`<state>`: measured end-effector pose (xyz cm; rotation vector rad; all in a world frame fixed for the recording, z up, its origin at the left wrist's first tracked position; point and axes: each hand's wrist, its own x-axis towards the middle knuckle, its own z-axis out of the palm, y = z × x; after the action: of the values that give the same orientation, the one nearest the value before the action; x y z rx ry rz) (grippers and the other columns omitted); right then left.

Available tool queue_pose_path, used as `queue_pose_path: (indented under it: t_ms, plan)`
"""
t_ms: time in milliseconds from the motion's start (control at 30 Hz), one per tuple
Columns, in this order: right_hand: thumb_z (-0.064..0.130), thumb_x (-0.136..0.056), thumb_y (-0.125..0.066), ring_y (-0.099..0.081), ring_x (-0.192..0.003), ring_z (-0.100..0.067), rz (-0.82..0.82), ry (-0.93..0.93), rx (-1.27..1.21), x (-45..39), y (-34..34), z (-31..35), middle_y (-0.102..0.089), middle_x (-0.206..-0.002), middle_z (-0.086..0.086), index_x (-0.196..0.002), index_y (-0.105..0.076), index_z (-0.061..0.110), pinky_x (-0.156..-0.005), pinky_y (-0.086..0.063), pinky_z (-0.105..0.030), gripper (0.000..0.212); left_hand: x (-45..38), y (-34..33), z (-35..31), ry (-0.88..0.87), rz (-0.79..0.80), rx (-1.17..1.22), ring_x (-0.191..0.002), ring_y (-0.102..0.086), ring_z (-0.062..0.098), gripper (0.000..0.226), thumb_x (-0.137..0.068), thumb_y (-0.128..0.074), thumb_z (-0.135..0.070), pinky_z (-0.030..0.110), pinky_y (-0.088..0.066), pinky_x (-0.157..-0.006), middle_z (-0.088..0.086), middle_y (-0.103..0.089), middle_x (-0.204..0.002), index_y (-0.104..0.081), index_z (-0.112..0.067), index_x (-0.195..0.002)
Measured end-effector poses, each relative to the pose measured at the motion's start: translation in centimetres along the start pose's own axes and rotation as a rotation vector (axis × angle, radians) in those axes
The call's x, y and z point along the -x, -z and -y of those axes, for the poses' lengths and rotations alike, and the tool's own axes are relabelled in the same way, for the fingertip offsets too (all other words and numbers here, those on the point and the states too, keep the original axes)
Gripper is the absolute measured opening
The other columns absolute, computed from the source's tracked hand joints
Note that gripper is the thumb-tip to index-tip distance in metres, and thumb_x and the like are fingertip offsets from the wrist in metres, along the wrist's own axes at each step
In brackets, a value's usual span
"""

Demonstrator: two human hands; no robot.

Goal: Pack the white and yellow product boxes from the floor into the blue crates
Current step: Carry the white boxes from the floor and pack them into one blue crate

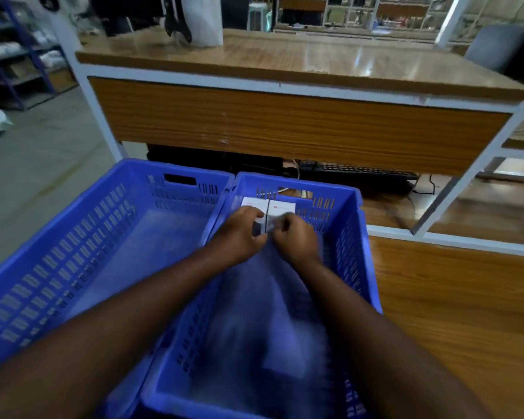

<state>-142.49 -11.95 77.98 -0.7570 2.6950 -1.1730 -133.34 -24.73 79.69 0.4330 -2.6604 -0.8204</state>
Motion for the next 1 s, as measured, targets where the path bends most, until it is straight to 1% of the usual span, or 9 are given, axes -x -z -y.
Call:
queue_pose_path:
  t_ms: [100,167,233,333,467,633,833,933,1000]
  plan:
    - [0.023,-0.094,-0.062,-0.072,-0.077,-0.018,-0.070,0.349,-0.131,1.3,1.4,4.7,-0.076,-0.090,0.002,-0.096,-0.072,0.023,-0.070,-0.054,-0.032,0.010,3.3,4.9,-0.1,-0.117,-0.117,0.110,-0.122,-0.058,0.022,0.046,-0.081,-0.070,-0.023,0.031,-0.045,-0.105,0.012,-0.061,-0.129,-0.064,-0.005,-0.122]
    - [0.016,-0.093,-0.064,-0.063,-0.066,-0.005,-0.105,0.530,-0.253,1.9,1.5,8.1,-0.075,-0.088,0.004,-0.097,-0.073,0.021,-0.066,-0.050,-0.026,0.010,5.4,8.2,0.7,-0.149,-0.234,0.108,-0.125,-0.057,0.019,0.045,-0.083,-0.069,-0.023,0.029,-0.044,-0.106,0.009,-0.060,-0.132,-0.063,-0.007,-0.125]
    - [0.010,-0.091,-0.066,-0.053,-0.063,0.007,-0.097,0.669,-0.341,2.8,0.6,11.9,-0.073,-0.088,0.007,-0.098,-0.073,0.016,-0.065,-0.043,-0.018,0.012,7.9,11.3,1.8,-0.114,-0.316,0.090,-0.126,-0.056,0.015,0.044,-0.085,-0.069,-0.022,0.025,-0.043,-0.105,0.005,-0.059,-0.135,-0.063,-0.010,-0.126]
    - [0.005,-0.090,-0.068,-0.056,-0.063,0.007,0.004,0.796,-0.429,5.7,-2.1,17.9,-0.070,-0.086,0.010,-0.098,-0.074,0.013,-0.066,-0.042,-0.012,0.013,13.2,15.1,4.4,-0.014,-0.428,0.095,-0.123,-0.058,0.009,0.040,-0.087,-0.068,-0.023,0.023,-0.046,-0.101,-0.002,-0.061,-0.134,-0.064,-0.014,-0.125]
    - [0.007,-0.092,-0.068,-0.063,-0.071,-0.005,0.201,0.963,-0.436,11.5,-6.6,24.8,-0.074,-0.090,0.004,-0.099,-0.074,0.012,-0.069,-0.049,-0.016,0.011,22.3,19.7,8.1,0.103,-0.551,0.067,-0.116,-0.061,0.010,0.036,-0.088,-0.067,-0.023,0.033,-0.049,-0.101,-0.005,-0.065,-0.126,-0.065,-0.018,-0.123]
    - [0.008,-0.093,-0.067,-0.066,-0.074,-0.005,0.402,1.098,-0.428,20.2,-12.9,32.6,-0.073,-0.091,0.007,-0.101,-0.074,0.015,-0.069,-0.051,-0.016,0.013,33.9,25.5,12.5,0.218,-0.728,0.055,-0.113,-0.063,0.009,0.032,-0.089,-0.070,-0.015,0.037,-0.052,-0.099,-0.009,-0.066,-0.119,-0.066,-0.020,-0.120]
    - [0.009,-0.094,-0.067,-0.069,-0.080,-0.008,0.603,1.144,-0.487,33.4,-22.7,41.5,-0.074,-0.098,0.011,-0.101,-0.074,0.016,-0.066,-0.051,-0.018,0.012,50.2,32.0,18.7,0.362,-0.848,-0.038,-0.114,-0.061,0.005,0.026,-0.093,-0.070,-0.017,0.026,-0.048,-0.102,-0.007,-0.068,-0.119,-0.068,-0.018,-0.119]
    - [0.019,-0.096,-0.069,-0.069,-0.085,-0.009,0.816,1.126,-0.467,40.2,-28.4,45.0,-0.073,-0.102,0.012,-0.105,-0.073,0.020,-0.068,-0.053,-0.019,0.011,60.1,33.2,21.8,0.530,-0.977,-0.063,-0.113,-0.062,0.005,0.023,-0.093,-0.069,-0.018,0.028,-0.049,-0.100,-0.007,-0.069,-0.117,-0.070,-0.017,-0.116]
    - [0.028,-0.095,-0.072,-0.069,-0.090,-0.005,1.028,1.150,-0.369,44.8,-32.4,46.9,-0.072,-0.108,0.013,-0.112,-0.072,0.023,-0.070,-0.054,-0.018,0.018,67.0,32.9,23.8,0.682,-1.054,-0.038,-0.112,-0.063,0.005,0.022,-0.093,-0.069,-0.019,0.032,-0.051,-0.099,-0.009,-0.070,-0.116,-0.070,-0.018,-0.115]
